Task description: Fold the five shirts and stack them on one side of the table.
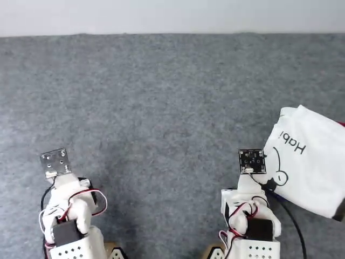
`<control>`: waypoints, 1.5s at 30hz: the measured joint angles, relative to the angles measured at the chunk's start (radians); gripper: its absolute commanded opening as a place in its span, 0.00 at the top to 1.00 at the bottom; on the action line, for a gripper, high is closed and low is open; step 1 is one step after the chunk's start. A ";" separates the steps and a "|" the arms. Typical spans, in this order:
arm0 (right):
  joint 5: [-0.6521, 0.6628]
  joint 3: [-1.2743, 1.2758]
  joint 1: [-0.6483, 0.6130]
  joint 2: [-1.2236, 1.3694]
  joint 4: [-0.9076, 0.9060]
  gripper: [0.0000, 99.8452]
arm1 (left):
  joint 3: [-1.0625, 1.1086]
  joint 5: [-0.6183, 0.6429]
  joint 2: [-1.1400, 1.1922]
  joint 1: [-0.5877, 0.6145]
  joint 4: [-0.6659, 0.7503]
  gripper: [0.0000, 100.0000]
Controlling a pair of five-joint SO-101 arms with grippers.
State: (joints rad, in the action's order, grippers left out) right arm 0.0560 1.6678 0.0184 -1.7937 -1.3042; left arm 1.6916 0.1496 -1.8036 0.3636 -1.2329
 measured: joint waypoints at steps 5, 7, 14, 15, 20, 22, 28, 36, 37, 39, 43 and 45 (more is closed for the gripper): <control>0.000 0.000 0.000 0.000 0.000 0.99 | 0.000 0.000 0.000 -0.172 -0.023 0.98; 0.000 0.000 0.000 0.000 0.000 0.99 | 0.000 0.000 0.000 -0.229 -0.023 0.98; 0.000 0.000 0.000 0.000 0.000 0.99 | 0.000 0.000 0.000 -0.269 -0.023 0.98; 0.000 0.000 0.000 0.000 0.000 0.99 | 0.000 0.000 0.000 -0.269 -0.023 0.98; 0.000 0.000 0.000 0.000 0.000 0.99 | 0.000 0.000 0.000 -0.269 -0.023 0.98; 0.000 0.000 0.000 0.000 0.000 0.99 | 0.000 0.000 0.000 -0.269 -0.023 0.98; 0.000 0.000 0.000 0.000 0.000 0.99 | 0.000 0.000 0.000 -0.269 -0.023 0.98; 0.000 0.000 0.000 0.000 0.000 0.99 | 0.000 0.000 0.000 -0.269 -0.023 0.98; 0.000 0.000 0.000 0.000 0.000 0.99 | 0.000 0.000 0.000 -0.269 -0.023 0.98; 0.000 0.000 0.000 0.000 0.000 0.99 | 0.000 0.000 0.000 -0.269 -0.023 0.98; 0.000 0.000 0.000 0.000 0.000 0.99 | 0.000 0.000 0.000 -0.269 -0.023 0.98; 0.000 0.000 0.000 0.000 0.000 0.99 | 0.000 0.000 0.000 -0.269 -0.023 0.98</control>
